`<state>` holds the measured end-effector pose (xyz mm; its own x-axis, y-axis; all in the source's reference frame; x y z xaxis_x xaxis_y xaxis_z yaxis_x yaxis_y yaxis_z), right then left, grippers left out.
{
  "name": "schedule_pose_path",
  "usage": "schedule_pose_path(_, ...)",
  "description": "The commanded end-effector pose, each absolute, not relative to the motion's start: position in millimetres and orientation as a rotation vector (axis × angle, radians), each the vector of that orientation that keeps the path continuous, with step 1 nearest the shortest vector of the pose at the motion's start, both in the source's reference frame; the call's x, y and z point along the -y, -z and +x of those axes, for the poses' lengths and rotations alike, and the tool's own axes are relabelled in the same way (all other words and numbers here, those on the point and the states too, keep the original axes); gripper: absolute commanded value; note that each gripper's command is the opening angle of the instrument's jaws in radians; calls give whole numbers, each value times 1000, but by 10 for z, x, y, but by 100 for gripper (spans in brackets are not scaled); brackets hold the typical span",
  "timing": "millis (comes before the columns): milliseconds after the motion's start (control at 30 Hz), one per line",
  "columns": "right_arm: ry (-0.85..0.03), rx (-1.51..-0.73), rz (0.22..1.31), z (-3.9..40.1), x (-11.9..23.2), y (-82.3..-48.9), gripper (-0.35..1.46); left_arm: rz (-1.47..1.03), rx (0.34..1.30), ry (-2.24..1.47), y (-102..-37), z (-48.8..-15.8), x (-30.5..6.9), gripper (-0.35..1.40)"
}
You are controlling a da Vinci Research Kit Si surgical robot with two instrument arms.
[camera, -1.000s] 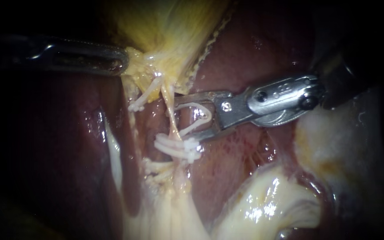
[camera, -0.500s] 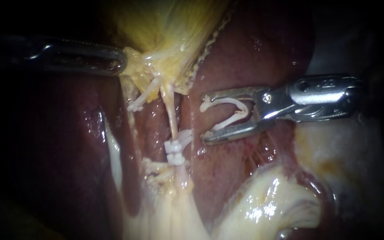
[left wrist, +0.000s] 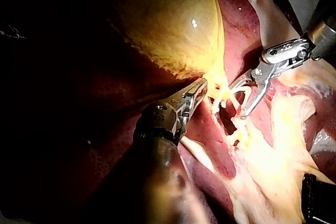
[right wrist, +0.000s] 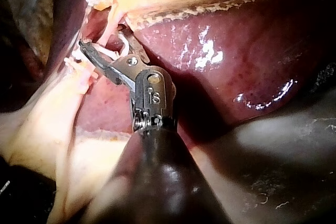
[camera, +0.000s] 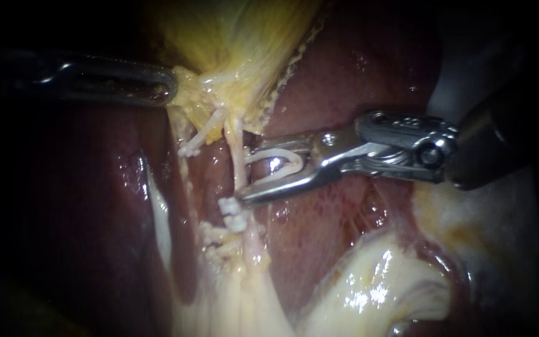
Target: Clipping third clip right tube
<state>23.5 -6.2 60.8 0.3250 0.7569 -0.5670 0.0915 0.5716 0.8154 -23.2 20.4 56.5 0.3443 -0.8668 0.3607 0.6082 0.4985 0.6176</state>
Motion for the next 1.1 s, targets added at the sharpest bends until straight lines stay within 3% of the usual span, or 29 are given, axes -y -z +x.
schedule_pose_path(33,-546,-1199,905,239,63,-608,50,411,724,994,-566,-232,-204,-35)
schedule_pose_path(367,-697,-1340,1053,247,57,-598,50,410,724,994,-566,-234,-204,-35)
schedule_pose_path(567,-714,-1372,1130,239,44,-572,49,410,724,994,-566,-233,-204,-35)
schedule_pose_path(833,-661,-1372,1196,237,43,-564,43,410,724,994,-566,-234,-203,-35)
schedule_pose_path(1100,-662,-1373,1195,235,43,-564,1,409,724,994,-566,-234,-203,-35)
